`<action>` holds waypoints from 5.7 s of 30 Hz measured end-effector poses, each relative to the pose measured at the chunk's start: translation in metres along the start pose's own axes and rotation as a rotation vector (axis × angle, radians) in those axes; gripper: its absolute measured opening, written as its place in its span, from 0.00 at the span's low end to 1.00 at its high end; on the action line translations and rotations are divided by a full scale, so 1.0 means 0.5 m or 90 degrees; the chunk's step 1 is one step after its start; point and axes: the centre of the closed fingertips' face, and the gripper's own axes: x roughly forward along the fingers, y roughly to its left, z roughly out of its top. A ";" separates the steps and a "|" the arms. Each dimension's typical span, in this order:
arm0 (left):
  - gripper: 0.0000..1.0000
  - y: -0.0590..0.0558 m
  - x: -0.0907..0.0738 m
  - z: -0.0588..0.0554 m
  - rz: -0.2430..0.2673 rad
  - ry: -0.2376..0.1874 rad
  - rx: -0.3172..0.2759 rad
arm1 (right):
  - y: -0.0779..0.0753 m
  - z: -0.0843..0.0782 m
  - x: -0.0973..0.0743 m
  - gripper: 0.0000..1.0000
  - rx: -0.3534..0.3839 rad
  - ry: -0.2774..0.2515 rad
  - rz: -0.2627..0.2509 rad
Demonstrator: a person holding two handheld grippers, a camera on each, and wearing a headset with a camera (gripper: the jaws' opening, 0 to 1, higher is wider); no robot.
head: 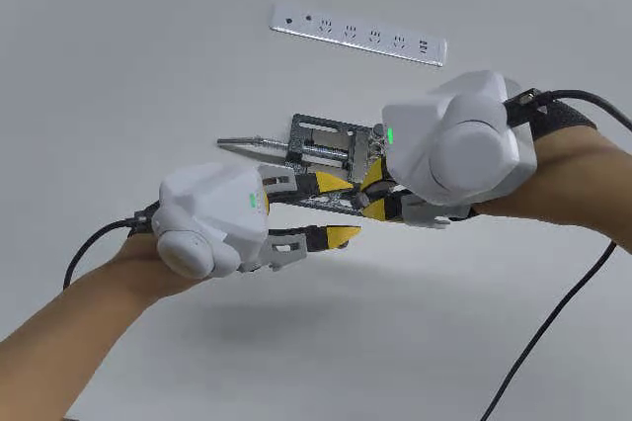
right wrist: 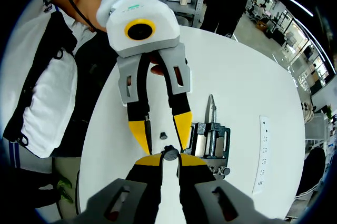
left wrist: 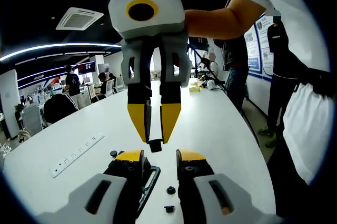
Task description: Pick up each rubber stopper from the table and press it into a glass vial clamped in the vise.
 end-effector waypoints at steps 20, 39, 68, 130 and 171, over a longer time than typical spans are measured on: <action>0.06 0.006 0.011 0.017 0.021 -0.009 -0.002 | 0.001 -0.015 -0.010 0.10 0.012 0.028 -0.006; 0.03 0.005 0.017 0.026 0.019 -0.049 -0.031 | 0.007 -0.021 -0.022 0.11 -0.012 0.012 -0.001; 0.02 -0.024 -0.023 0.084 -0.069 -0.165 -0.059 | 0.045 0.027 -0.078 0.13 -0.044 -0.095 0.065; 0.35 0.023 -0.008 0.048 -0.060 -0.113 -0.107 | -0.001 -0.003 -0.069 0.10 -0.038 -0.070 0.053; 0.43 0.132 -0.042 -0.070 -0.029 -0.011 -0.110 | -0.162 -0.148 0.032 0.10 0.044 0.054 -0.011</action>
